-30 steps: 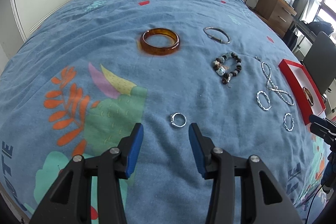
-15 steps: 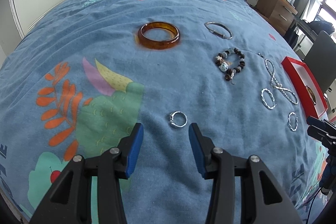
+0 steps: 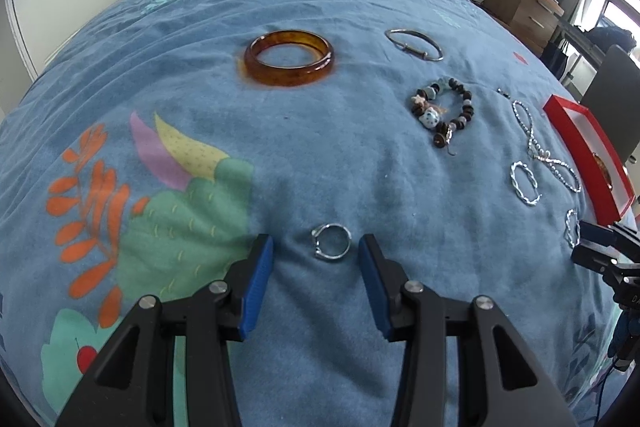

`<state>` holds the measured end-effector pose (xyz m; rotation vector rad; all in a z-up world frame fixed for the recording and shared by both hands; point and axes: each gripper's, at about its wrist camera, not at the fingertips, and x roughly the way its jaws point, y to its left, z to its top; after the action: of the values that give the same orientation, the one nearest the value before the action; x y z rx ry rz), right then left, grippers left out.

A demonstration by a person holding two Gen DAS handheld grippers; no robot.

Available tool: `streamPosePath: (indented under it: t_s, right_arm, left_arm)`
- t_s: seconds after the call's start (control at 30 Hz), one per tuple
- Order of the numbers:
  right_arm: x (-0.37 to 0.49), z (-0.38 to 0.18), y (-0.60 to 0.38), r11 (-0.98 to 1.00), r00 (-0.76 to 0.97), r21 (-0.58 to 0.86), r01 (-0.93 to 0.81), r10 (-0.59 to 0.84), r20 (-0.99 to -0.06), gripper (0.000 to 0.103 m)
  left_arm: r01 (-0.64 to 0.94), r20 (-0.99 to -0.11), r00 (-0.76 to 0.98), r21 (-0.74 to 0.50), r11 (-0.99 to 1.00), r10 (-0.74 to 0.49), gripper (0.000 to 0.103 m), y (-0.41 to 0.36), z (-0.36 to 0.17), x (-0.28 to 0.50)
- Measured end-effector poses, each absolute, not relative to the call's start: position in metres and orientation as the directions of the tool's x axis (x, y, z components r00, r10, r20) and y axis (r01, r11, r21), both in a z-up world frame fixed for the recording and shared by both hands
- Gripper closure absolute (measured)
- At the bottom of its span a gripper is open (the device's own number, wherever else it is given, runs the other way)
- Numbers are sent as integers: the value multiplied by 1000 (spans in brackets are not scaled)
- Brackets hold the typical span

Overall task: Organize jewelry
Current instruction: 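Grasp the small silver ring with the left gripper while the right gripper grasps a twisted silver hoop, then carry the ring and hoop into the red box and open both grippers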

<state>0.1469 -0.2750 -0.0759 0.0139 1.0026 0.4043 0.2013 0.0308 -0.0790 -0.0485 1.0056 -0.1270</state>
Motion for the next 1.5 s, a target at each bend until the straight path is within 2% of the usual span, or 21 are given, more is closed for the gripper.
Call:
streamPosePath:
  t_s: [0.13, 0.27, 0.3, 0.63, 0.97, 1.2, 1.5]
  right_arm:
    - [150, -78, -272, 931, 476, 180, -316, 320, -819, 52]
    - [152, -80, -269, 938, 480, 159, -308, 298, -825, 58]
    - [153, -81, -268, 940, 481, 155, -305, 292, -826, 63]
    - [144, -69, -274, 938, 503, 178, -297, 312, -806, 64]
    - [112, -22, -293, 943, 581, 178, -282, 315, -750, 64]
    - [94, 6, -343, 962, 639, 157, -224, 267, -722, 64]
    - [113, 17, -429, 985, 662, 117, -129, 173, -729, 64]
  left_arm:
    - [102, -838, 532, -78, 992, -120, 67, 24, -81, 203]
    - [118, -840, 532, -58, 991, -112, 82, 15, -82, 203]
    - [120, -839, 533, -52, 991, -108, 85, 13, -82, 203]
    - [111, -831, 542, -73, 991, -122, 85, 13, -71, 189]
    - [155, -801, 576, -90, 984, -164, 85, -2, -29, 168]
    - [231, -769, 595, -115, 966, -234, 85, -44, 2, 165]
    - [396, -746, 556, -150, 906, -367, 85, -150, 27, 194]
